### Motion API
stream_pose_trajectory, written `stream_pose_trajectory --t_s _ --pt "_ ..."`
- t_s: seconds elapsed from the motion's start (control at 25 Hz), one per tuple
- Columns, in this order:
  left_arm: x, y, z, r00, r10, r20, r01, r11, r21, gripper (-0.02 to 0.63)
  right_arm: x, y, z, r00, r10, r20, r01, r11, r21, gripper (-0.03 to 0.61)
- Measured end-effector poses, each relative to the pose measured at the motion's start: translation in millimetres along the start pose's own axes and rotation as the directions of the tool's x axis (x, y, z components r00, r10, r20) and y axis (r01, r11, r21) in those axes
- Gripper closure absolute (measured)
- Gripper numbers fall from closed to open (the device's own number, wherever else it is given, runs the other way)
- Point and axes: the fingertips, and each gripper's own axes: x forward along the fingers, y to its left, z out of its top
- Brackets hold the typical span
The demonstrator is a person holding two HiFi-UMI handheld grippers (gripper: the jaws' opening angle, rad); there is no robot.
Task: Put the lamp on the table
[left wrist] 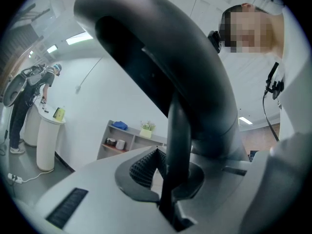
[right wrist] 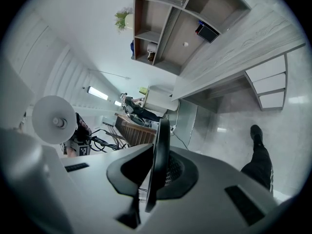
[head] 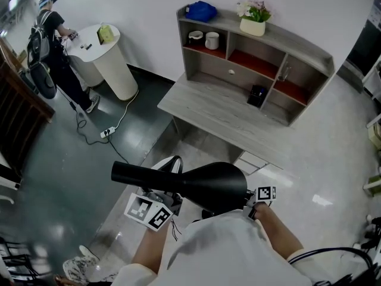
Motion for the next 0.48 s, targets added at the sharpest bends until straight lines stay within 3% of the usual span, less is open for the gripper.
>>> stream_pose_trajectory --t_s 0.28,0.48 --pt "11.6 29.6 2.1 0.999 0.036 0.006 -0.035 0.999 -0.015 0.606 32.7 16.3 23.3 0.992 0.123 -0.028 -0.123 0.992 -0.002 0.555" --pt "30.8 55.3 3.3 0.998 0.062 0.005 -0.062 0.998 -0.014 0.606 48.0 -4.3 52.3 0.998 0.028 -0.063 -0.028 1.000 -0.002 0.555"
